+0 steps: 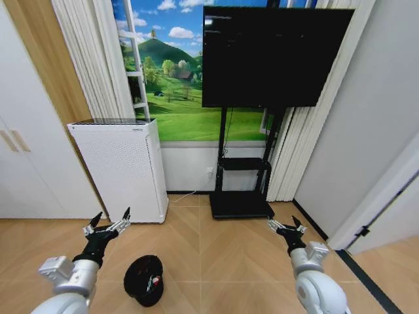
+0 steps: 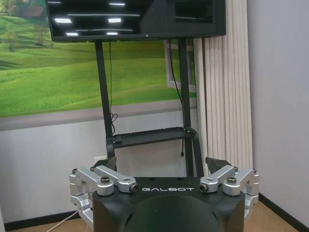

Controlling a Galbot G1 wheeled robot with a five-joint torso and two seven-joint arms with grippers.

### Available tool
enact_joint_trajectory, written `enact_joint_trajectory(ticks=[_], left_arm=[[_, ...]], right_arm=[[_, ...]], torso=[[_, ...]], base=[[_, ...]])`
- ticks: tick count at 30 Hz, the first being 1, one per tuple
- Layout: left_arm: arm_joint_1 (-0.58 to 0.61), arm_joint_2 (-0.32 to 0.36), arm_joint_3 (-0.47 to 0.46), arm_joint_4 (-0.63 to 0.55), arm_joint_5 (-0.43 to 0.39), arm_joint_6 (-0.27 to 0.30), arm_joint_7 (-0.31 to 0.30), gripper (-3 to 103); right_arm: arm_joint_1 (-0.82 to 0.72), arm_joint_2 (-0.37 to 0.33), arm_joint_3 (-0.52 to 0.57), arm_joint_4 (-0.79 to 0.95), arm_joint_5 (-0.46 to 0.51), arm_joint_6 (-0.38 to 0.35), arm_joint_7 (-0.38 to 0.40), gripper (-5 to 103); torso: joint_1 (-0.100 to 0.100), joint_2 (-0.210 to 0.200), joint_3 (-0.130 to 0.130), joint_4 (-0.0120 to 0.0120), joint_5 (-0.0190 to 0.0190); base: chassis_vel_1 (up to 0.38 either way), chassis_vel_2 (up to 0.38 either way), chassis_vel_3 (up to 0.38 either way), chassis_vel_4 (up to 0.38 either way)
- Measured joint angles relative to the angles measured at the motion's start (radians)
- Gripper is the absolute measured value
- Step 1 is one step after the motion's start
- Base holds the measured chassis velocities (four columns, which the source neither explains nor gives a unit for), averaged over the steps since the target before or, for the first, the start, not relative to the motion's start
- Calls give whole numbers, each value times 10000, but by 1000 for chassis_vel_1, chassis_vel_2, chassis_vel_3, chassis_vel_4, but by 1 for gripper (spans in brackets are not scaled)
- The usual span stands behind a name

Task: Pick up the trash bin and place the garbage on the floor into it.

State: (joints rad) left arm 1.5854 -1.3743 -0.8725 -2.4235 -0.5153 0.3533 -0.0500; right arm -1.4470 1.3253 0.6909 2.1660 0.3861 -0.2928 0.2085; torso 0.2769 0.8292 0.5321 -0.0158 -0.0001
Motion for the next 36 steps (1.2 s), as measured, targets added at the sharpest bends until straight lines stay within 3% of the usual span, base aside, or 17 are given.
enact_joint_trajectory(ticks=[21, 22, 25, 27, 31, 34, 36], left_arm=[[-80, 73, -60, 311, -56, -178, 298, 100], [-107, 83, -60, 376, -62, -192, 322, 100], [-158, 104, -41, 464, -64, -202, 347, 100], [-196, 117, -21, 515, -65, -204, 354, 100], [-271, 120, 24, 619, -65, -215, 391, 100], [-291, 105, 41, 670, -58, -221, 412, 100], [-304, 23, 66, 752, -17, -232, 460, 100]], right_arm=[[-95, 166, -25, 80, -269, 1, 24, 100], [-97, 185, -32, 65, -301, -2, 35, 100], [-107, 213, -52, 18, -375, -8, 41, 100], [-110, 214, -60, -16, -424, -8, 41, 100], [-105, 203, -86, -128, -503, -3, 41, 100], [-75, 191, -109, -215, -561, 58, 33, 100], [6, 189, -168, -483, -620, 187, 16, 100]], torso=[[-15, -35, -20, 1, 8], [-17, -36, -23, -2, -5], [-16, -38, -22, 0, 10], [-17, -39, -24, 0, -6], [-17, -43, -24, -2, 9], [-17, -43, -26, 1, -10], [-25, -43, -29, -1, 7]], base=[[335, -337, -325, 330], [326, -353, -329, 342], [339, -354, -371, 336], [319, -367, -313, 334], [321, -321, -325, 317], [305, -335, -309, 306], [241, -255, -295, 244]])
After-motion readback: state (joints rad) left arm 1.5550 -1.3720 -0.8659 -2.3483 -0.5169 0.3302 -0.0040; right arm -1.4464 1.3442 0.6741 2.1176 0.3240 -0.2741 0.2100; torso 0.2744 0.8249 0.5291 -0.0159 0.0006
